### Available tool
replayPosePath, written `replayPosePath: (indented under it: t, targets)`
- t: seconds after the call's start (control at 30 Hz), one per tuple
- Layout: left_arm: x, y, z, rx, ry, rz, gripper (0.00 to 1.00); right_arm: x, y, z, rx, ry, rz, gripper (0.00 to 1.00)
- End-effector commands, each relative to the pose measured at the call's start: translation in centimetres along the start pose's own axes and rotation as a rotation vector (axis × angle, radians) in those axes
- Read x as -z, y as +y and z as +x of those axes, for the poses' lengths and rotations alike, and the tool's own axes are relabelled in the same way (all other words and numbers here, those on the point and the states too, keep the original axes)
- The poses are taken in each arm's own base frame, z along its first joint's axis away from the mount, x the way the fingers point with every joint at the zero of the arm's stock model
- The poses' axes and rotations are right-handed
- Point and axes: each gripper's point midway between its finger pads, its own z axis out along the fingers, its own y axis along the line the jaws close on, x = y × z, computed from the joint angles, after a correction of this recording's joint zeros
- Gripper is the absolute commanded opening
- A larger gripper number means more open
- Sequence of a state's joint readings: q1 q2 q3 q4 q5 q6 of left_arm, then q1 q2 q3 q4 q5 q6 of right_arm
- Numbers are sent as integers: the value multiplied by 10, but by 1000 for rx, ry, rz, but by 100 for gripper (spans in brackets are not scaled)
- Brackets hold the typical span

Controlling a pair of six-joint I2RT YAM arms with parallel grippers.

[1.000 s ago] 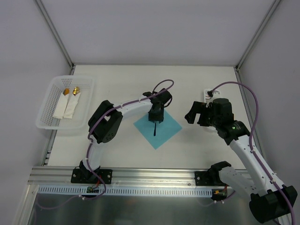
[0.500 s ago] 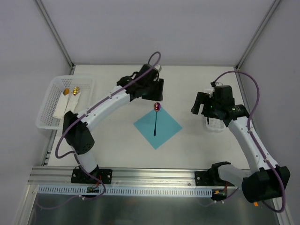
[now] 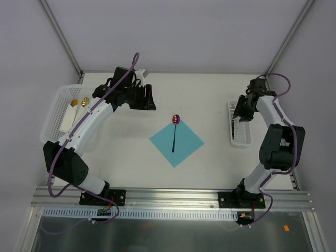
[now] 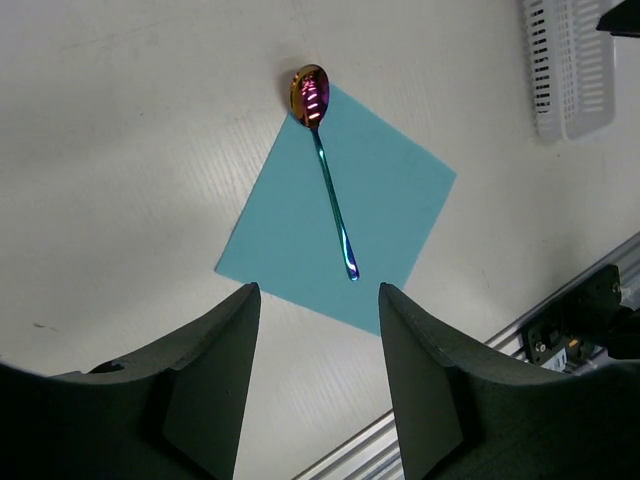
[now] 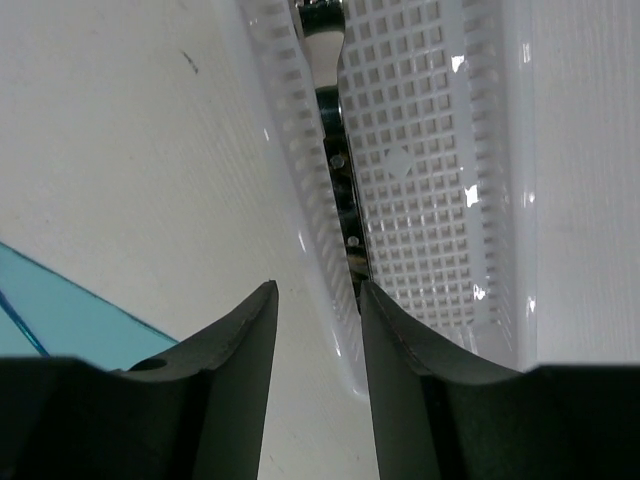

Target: Place the utensils on the paper napkin and roll it up

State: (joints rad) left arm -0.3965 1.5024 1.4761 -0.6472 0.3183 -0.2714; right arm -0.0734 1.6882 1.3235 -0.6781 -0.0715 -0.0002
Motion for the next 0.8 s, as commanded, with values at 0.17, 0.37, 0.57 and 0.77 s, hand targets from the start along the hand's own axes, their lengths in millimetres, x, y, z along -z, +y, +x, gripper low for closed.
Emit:
replayPosePath:
  t: [0.17,0.37,0.57,0.77]
  targets:
    - [47,-15,-24,-29,-108,94,53,-35,-14,-22,17,32,77,40]
    - [52,-18,-26,19,-103,137,54,-54,-17,-24,21,51,87,38]
    - [58,-18,-39,48,-118,161,54,-71,-16,-19,20,85,78,38]
    - [55,-13,-42,110,-94,192,54,-85,-23,-14,22,118,96,35]
